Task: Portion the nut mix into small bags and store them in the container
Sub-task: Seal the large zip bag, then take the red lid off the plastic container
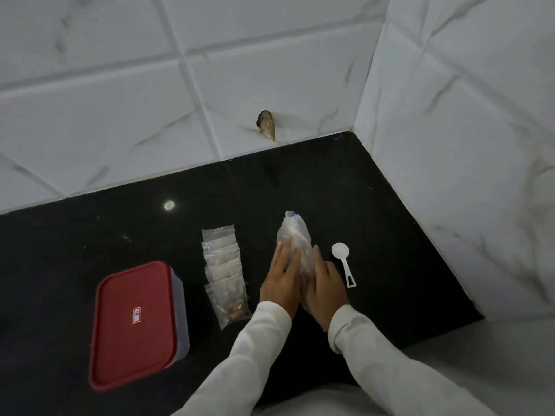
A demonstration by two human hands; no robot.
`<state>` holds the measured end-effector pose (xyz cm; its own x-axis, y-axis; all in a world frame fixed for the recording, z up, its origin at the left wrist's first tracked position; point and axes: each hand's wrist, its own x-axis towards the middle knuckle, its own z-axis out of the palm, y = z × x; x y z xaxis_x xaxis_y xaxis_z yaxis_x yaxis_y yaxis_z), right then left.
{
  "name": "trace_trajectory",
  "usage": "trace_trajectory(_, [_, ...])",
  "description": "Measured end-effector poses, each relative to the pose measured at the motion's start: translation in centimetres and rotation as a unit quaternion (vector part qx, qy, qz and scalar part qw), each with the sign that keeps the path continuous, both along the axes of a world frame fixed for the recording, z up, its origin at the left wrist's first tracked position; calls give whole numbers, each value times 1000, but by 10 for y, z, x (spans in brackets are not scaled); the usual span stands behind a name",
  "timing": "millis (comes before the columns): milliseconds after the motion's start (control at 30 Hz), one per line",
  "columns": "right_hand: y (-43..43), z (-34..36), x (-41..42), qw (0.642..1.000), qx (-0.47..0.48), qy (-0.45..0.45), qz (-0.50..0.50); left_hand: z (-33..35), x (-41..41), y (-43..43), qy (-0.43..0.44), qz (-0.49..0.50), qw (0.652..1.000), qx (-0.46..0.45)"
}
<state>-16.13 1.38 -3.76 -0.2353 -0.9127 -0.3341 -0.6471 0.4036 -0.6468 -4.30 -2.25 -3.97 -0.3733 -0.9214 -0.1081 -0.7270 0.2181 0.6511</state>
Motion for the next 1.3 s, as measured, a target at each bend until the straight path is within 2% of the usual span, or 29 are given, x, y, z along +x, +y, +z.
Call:
trace_trajectory(67, [0, -2, 0, 996, -28, 69, 45, -18, 3, -2, -84, -75, 988, -109])
trace_trajectory(100, [0, -4, 1, 991, -38, 107, 70, -21, 5, -1, -111, -94, 983, -111])
trace_trajectory(267, [1, -11, 0, 976, -16, 178, 121, -16, 0, 0, -231, -141, 962, -44])
trace_trajectory(433, [0, 8, -2, 975, -5, 182, 125, -6, -4, -1, -260, -136, 956, -24])
trace_trajectory(500, [6, 28, -2, 974, -35, 185, 124, 10, 0, 1, -247, -111, 963, -13])
trace_trajectory(600, [14, 58, 9, 961, -149, 189, 138, 33, 17, 14, -127, -13, 988, -84])
trace_trajectory(700, [20, 75, 40, 944, -229, 164, 173, 52, 51, 27, -41, 89, 976, -195])
trace_trajectory(833, [26, 82, 93, 916, -272, 148, 256, 65, 121, 33, -37, 167, 958, -230])
trace_trajectory(933, [26, 73, 139, 897, -290, 123, 310, 60, 181, 40, -73, 190, 953, -222])
trace_trajectory(1067, [23, 63, 203, 878, -252, 152, 378, 50, 252, 58, -110, 217, 948, -205])
trace_trajectory(1167, [26, 57, 247, 864, -243, 165, 409, 40, 294, 72, -90, 248, 949, -175])
trace_trajectory(1300, [32, 48, 286, 864, -237, 185, 403, 30, 325, 84, -35, 251, 963, -96])
